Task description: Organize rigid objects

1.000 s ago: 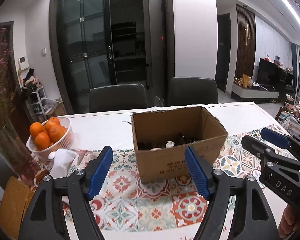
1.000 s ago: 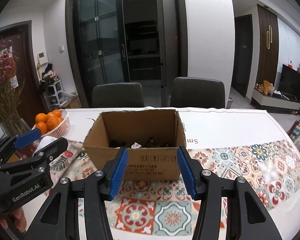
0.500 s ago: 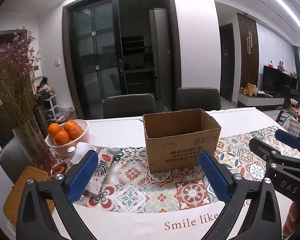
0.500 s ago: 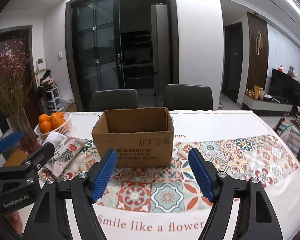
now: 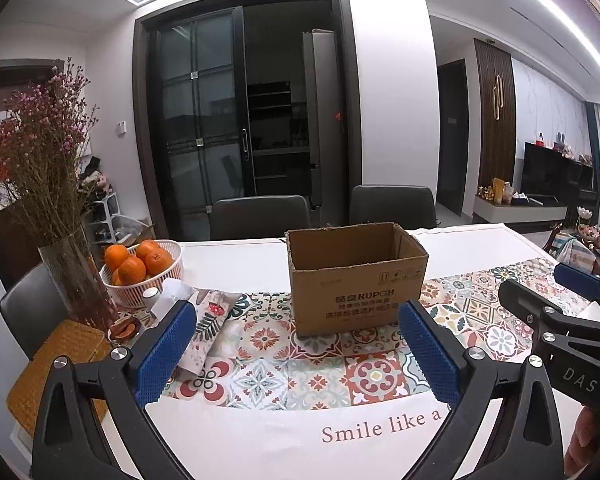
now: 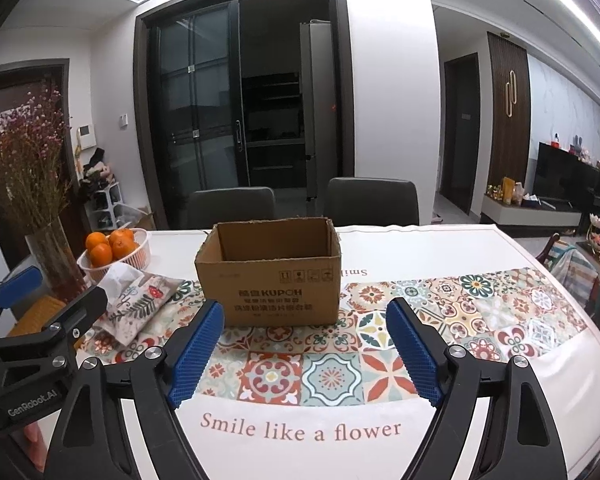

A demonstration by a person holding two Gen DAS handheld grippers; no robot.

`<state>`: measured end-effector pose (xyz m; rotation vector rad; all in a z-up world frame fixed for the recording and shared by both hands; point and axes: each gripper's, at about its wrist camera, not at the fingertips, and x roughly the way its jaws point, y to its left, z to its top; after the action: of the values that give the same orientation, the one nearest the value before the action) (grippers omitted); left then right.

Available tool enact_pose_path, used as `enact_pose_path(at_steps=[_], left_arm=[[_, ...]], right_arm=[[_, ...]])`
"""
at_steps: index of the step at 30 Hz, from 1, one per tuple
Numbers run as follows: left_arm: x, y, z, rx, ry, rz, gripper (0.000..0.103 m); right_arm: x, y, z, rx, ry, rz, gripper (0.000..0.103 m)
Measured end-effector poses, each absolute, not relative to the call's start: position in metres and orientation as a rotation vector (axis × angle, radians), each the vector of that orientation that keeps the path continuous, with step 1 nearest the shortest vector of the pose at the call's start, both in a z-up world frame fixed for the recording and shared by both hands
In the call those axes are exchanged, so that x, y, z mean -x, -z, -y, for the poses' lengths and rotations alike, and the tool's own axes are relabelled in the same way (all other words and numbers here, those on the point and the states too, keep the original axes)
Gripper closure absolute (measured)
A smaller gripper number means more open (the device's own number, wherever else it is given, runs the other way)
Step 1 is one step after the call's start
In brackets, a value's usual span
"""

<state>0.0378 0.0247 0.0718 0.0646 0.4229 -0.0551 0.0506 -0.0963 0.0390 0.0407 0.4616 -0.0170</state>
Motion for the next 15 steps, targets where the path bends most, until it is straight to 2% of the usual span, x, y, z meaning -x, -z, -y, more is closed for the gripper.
enact_pose_path(at_steps=[15], left_arm=[[-0.013, -0.078, -0.026, -0.072, 0.045, -0.385, 0.000]], right_arm=[[-0.033, -0.045, 0.096, -0.022, 0.016, -0.430, 0.017]])
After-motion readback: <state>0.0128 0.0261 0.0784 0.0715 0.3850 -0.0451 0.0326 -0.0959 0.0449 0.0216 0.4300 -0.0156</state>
